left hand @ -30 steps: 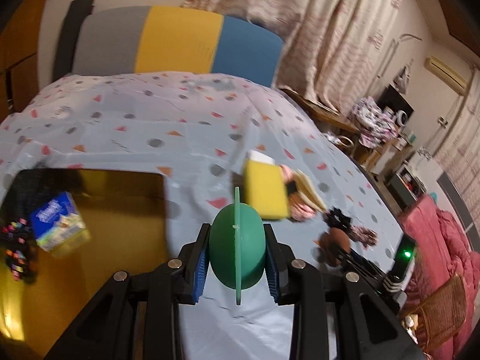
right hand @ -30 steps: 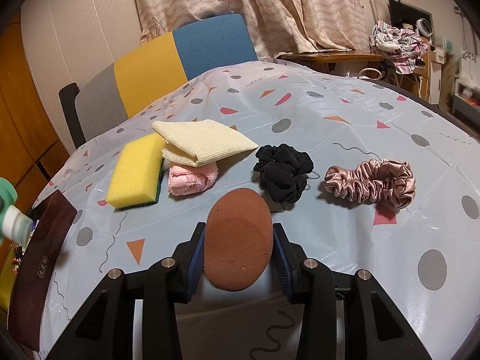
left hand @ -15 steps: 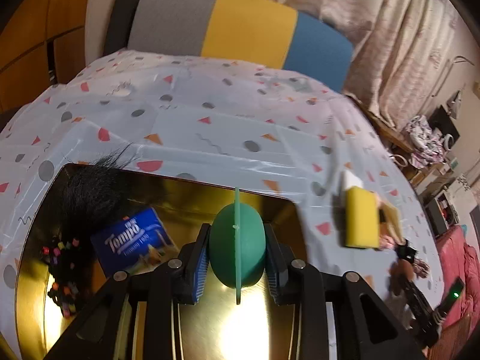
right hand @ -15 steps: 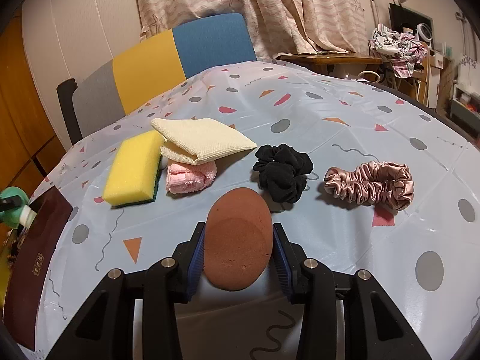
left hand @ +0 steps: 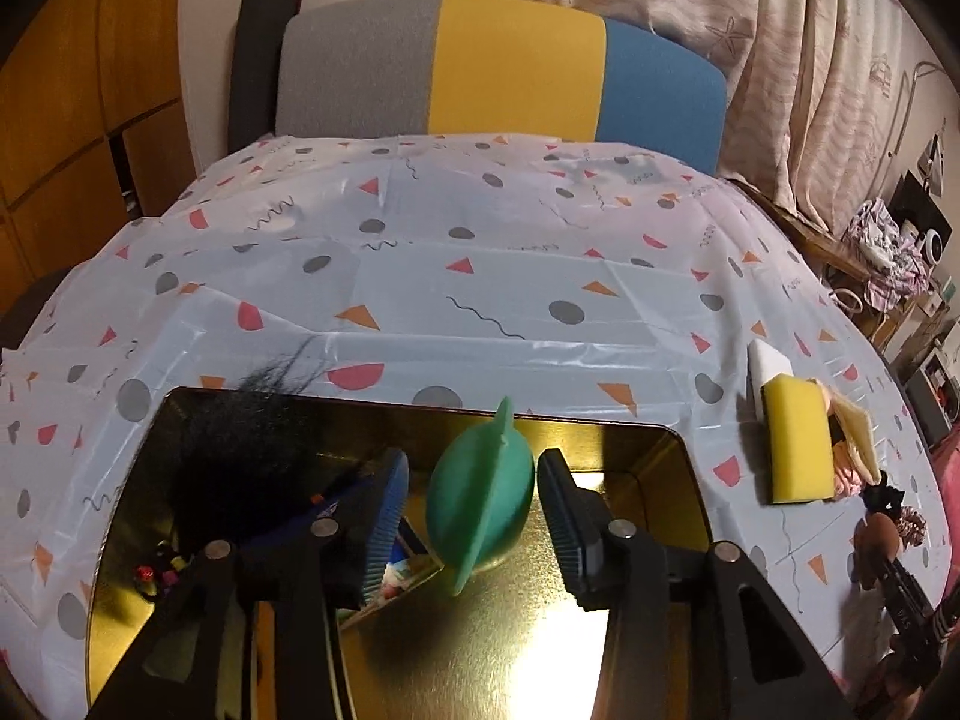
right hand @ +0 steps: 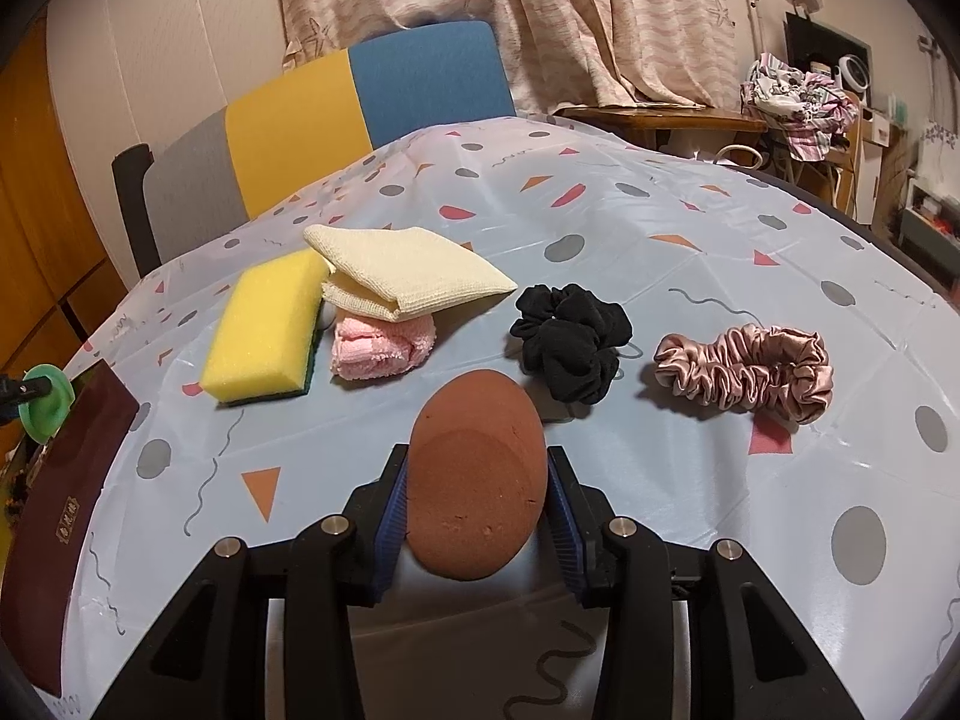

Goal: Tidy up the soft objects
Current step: 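Carry the green-capped bottle into the gold tray and open the left gripper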

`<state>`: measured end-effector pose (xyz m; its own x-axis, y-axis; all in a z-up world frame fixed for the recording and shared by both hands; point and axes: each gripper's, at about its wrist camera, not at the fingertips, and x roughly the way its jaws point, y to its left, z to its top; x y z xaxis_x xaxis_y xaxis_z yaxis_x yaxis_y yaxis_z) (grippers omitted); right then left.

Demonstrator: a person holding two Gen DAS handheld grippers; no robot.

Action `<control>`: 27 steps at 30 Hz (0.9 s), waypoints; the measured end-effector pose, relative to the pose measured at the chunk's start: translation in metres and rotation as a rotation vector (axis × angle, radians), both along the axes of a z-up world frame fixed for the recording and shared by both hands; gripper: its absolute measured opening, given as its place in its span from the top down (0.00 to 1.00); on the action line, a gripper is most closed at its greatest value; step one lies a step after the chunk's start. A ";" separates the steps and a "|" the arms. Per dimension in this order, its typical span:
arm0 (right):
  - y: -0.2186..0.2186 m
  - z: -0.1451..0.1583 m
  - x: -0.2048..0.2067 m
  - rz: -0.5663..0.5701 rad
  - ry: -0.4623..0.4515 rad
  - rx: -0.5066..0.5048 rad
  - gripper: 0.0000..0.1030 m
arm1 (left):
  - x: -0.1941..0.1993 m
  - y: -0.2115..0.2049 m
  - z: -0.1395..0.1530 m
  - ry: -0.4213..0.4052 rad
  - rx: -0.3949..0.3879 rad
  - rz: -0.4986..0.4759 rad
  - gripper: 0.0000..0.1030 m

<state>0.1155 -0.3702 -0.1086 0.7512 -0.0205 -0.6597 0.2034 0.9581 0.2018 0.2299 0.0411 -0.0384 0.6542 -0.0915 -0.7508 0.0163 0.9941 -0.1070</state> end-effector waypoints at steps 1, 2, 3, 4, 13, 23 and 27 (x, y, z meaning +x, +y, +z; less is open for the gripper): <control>0.000 0.000 0.000 0.000 0.000 -0.002 0.58 | -0.002 0.002 0.002 -0.003 -0.011 0.005 0.56; 0.000 0.000 0.000 0.000 0.001 -0.003 0.58 | -0.006 0.005 0.003 -0.007 -0.029 0.011 0.56; 0.001 0.000 0.000 0.000 0.001 -0.005 0.58 | -0.010 0.007 0.005 -0.012 -0.047 0.014 0.56; 0.001 0.000 0.000 -0.001 0.001 -0.008 0.58 | -0.016 0.010 0.006 -0.020 -0.070 0.016 0.56; 0.009 0.004 -0.001 0.008 0.001 -0.049 0.58 | -0.075 0.012 0.001 -0.026 -0.204 0.003 0.56; 0.038 0.020 -0.012 0.070 0.014 -0.010 0.59 | -0.112 -0.003 -0.007 -0.012 -0.232 -0.063 0.56; 0.066 0.030 -0.013 0.138 0.015 0.025 0.59 | -0.121 0.000 -0.015 0.015 -0.264 -0.059 0.56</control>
<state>0.1030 -0.3037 -0.0790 0.7360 0.0993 -0.6697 0.0729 0.9718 0.2242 0.1085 0.0409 -0.0539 0.6305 -0.3235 -0.7055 0.0701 0.9290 -0.3634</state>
